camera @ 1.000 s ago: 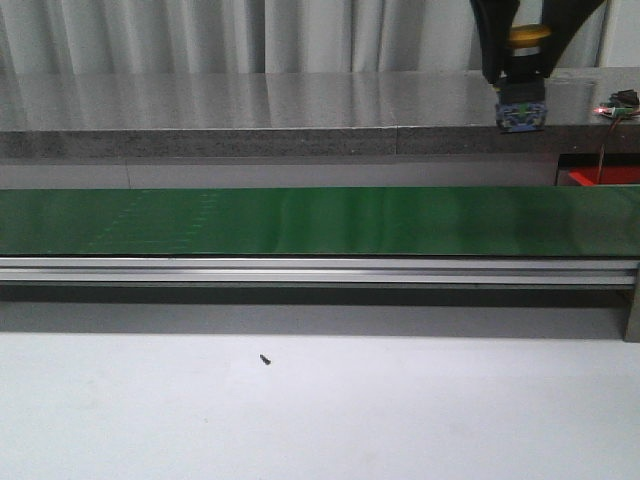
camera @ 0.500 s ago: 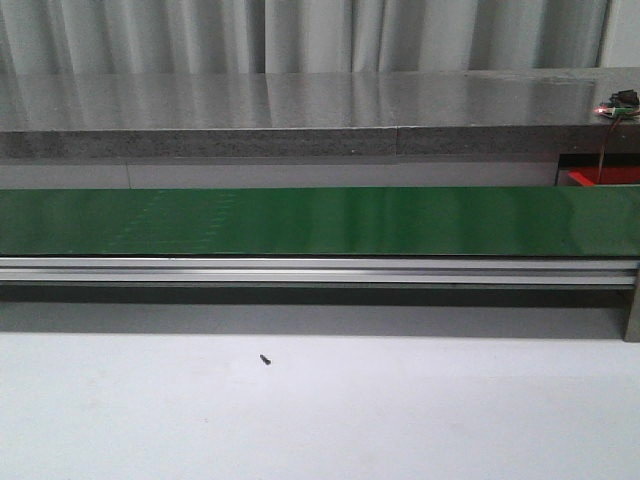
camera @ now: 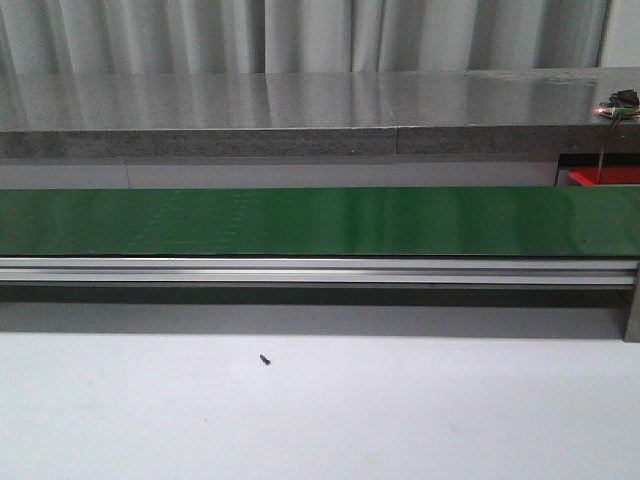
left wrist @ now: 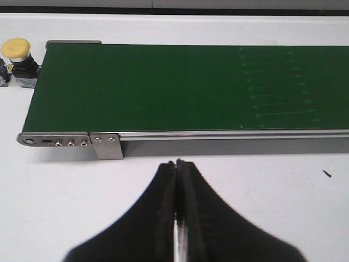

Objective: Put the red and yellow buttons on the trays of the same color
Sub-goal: 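Lift the yellow button and carry it over the yellow tray, then lower the yellow button into the yellow tray and open the right gripper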

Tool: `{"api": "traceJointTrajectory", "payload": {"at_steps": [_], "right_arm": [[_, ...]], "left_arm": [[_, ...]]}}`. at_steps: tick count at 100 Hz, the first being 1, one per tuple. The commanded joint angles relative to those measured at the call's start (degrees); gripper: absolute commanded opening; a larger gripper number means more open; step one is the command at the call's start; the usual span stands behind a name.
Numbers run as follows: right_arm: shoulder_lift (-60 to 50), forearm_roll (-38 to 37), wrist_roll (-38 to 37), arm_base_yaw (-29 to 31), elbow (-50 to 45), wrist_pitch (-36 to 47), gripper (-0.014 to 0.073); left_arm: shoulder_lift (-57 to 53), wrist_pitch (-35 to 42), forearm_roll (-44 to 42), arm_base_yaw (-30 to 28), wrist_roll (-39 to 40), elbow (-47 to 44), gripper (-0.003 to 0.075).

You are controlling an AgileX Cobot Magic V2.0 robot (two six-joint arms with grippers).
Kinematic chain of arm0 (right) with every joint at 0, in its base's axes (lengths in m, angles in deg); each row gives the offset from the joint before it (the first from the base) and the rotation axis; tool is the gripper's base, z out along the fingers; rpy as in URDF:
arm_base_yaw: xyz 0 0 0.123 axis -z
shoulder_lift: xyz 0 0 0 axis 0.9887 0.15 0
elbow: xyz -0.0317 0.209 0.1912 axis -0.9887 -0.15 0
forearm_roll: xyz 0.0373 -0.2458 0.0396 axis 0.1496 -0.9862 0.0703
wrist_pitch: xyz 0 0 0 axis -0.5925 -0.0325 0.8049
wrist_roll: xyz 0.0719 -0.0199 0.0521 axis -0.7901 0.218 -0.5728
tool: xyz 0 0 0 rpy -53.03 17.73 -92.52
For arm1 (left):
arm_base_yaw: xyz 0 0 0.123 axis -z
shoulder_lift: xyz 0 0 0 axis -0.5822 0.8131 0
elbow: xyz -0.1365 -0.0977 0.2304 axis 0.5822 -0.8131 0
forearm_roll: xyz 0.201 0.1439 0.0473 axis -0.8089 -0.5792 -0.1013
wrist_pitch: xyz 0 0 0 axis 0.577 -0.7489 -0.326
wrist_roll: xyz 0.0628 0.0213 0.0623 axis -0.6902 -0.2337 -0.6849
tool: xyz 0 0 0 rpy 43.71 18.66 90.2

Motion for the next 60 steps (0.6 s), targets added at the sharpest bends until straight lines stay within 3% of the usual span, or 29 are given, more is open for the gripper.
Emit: {"api": "traceJointTrajectory", "payload": {"at_steps": [1, 33, 60], "right_arm": [[-2.4, -0.7, 0.8, 2.4, 0.1, 3.6, 0.0244], [-1.1, 3.8, 1.3, 10.8, -6.5, 13.8, 0.0244], [5.1, 3.8, 1.6, 12.0, -6.5, 13.1, 0.0244]], "left_arm": [[-0.1, 3.4, 1.1, 0.4, 0.4, 1.4, -0.002], [-0.1, 3.4, 1.1, 0.4, 0.4, 1.4, -0.002], [-0.1, 3.4, 1.1, 0.4, 0.4, 1.4, -0.002]]}}
